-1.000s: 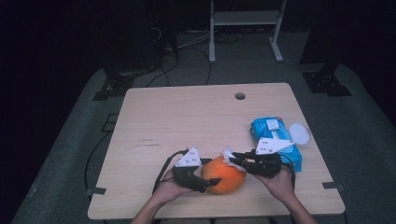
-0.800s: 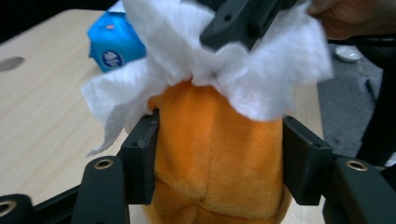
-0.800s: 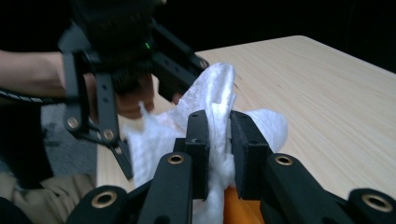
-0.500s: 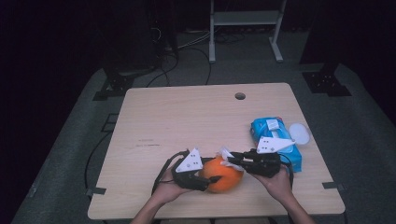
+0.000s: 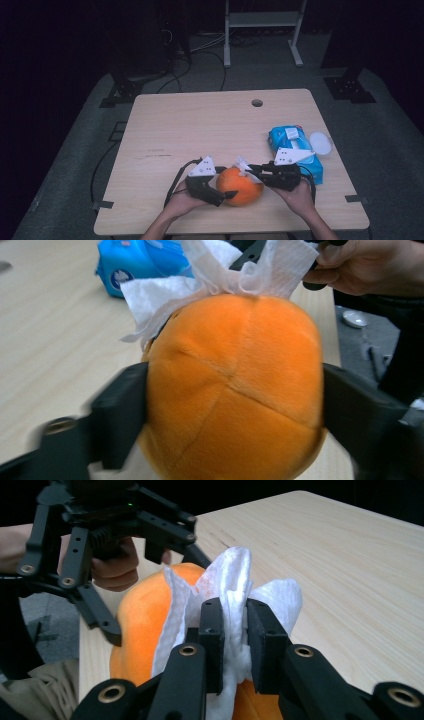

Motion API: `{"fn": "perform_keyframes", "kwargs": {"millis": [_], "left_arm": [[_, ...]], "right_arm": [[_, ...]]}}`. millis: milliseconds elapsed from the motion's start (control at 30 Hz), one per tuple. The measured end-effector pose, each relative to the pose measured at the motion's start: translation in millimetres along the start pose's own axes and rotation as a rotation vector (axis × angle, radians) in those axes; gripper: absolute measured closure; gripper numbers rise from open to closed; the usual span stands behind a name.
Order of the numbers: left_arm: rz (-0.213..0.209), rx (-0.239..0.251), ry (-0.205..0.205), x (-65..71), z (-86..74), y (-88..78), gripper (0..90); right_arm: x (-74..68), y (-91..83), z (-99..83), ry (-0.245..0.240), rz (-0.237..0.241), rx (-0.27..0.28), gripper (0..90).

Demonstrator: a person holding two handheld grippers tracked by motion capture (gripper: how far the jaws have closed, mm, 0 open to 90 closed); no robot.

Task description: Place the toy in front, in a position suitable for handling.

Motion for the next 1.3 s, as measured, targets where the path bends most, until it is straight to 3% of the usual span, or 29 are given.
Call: {"fn": "perform_keyframes", "kwargs": {"millis": [100, 200, 300, 433, 533, 667, 767, 900, 967, 1100, 1200, 1300], "left_arm": [[0.028, 0.006, 0.021, 3.4, 4.2, -1.5, 32.4], [0.058, -0.007, 0.07, 8.5, 8.5, 0.0, 35.9], [0.074, -0.001, 0.089, 9.6, 12.9, -4.4, 37.9], [0.079, 0.004, 0.08, 7.4, 14.7, -11.8, 37.8], [0.073, 0.001, 0.068, 6.2, 13.8, -10.9, 36.8], [0.076, -0.003, 0.079, 10.3, 16.6, -4.9, 35.7], [0.083, 0.013, 0.057, 9.4, 15.9, -5.0, 27.3], [0.082, 0.012, 0.005, 2.2, 11.6, -2.9, 12.1], [0.072, 0.022, -0.02, -0.1, 8.6, -2.8, 13.6], [0.04, 0.024, 0.005, 2.2, 9.0, -5.5, 23.8], [-0.006, 0.034, -0.009, 0.7, 7.7, -7.8, 23.0], [0.008, 0.039, -0.02, -2.1, 8.7, -11.2, 22.4]], "right_arm": [[-4.6, -2.0, 6.3, -0.024, -0.017, 0.026, 77.4], [-14.2, -1.4, 14.1, -0.028, 0.013, 0.067, 77.4], [-23.8, 4.1, 17.8, -0.063, 0.034, 0.069, 77.4], [-13.2, 4.3, 10.3, -0.047, 0.004, 0.037, 77.4], [-3.2, 2.3, 2.7, 0.008, -0.012, 0.022, 77.4], [-14.3, 3.7, 13.6, -0.007, 0.028, 0.075, 77.3], [-19.7, 8.4, 13.9, -0.046, 0.03, 0.056, 77.2], [-8.3, 6.5, 4.8, 0.001, 0.017, 0.038, 77.2], [-4.6, 4.0, 4.2, 0.001, -0.002, 0.033, 77.2], [0.4, 3.0, 1.5, -0.001, -0.021, 0.021, 77.0], [2.2, 3.1, 0.3, -0.005, -0.034, 0.008, 76.9], [2.3, 3.2, 0.3, -0.012, -0.044, 0.006, 77.0]]}}
Point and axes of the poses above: each handheld gripper's, and its own axes: y roughly forward along the jaws, z roughly out of its top, x roughly to its right, the point moved 1 cm from there along y, roughly forward along the jaws, and after that the axes turned 14 degrees about x, right-handed, at the moved point
